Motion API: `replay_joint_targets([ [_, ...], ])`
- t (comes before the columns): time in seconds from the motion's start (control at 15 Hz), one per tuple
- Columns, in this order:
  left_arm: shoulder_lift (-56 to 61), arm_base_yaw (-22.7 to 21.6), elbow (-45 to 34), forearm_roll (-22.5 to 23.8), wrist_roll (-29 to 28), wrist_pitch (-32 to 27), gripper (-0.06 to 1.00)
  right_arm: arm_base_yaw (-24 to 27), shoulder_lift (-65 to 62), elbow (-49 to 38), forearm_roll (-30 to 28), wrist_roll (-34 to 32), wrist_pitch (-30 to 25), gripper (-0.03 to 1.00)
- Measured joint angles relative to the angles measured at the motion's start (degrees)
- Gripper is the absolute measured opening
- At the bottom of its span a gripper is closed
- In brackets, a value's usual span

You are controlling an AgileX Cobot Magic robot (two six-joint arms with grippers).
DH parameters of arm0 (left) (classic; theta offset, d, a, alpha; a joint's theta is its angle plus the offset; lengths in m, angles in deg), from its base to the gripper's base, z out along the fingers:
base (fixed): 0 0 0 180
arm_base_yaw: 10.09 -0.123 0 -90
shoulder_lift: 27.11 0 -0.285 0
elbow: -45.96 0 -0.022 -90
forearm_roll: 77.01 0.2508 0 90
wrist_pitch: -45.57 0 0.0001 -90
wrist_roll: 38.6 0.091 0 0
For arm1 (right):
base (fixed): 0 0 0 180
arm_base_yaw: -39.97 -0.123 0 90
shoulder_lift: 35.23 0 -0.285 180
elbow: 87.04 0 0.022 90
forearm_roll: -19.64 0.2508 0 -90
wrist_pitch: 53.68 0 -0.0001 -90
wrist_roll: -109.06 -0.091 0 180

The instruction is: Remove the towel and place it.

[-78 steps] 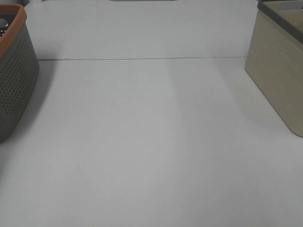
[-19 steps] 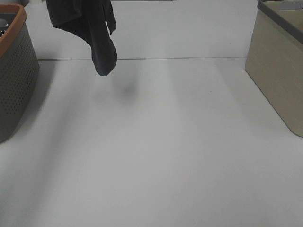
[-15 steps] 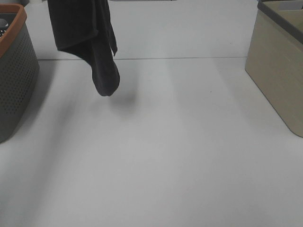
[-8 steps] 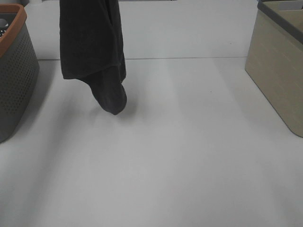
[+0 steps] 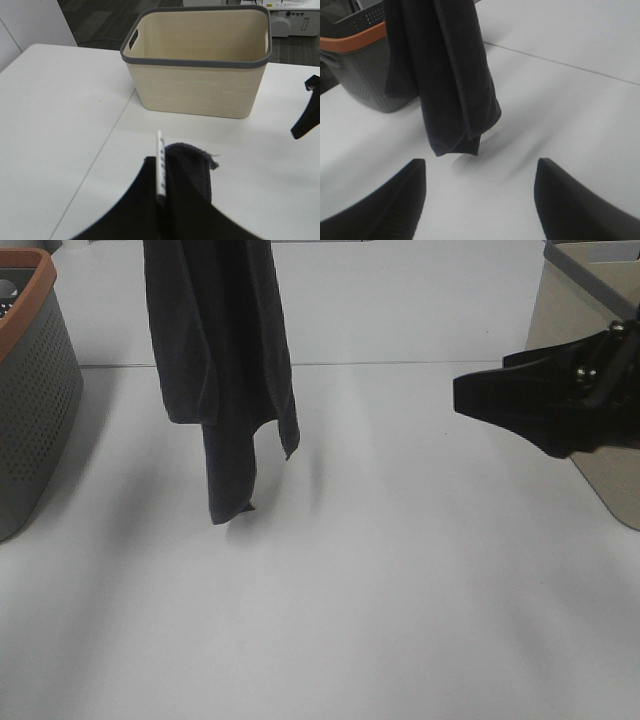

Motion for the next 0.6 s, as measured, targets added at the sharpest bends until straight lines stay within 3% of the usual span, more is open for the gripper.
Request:
replay_joint_targets([
  [0.2, 0.00, 0.00, -2.52, 1.03, 0.00, 0.06, 0.00, -3.44, 9.45, 0.57, 9.45, 17.42, 1.55, 0.63],
  [0.27, 0.00, 0.00, -2.64, 1.09, -0.17, 0.06, 0.00, -11.06, 16.73, 3.78, 10.08, 21.54, 8.14, 0.63],
  [0.47, 0.00, 0.00, -2.69, 1.38, -1.60, 0.06, 0.00, -21.94, 27.10, 12.43, 10.37, 16.96, 20.97, 0.63],
  [0.6, 0.00, 0.00, -2.69, 1.43, -1.72, 0.06, 0.00, -26.07, 31.74, 16.73, 10.37, 11.80, 26.76, 0.63],
])
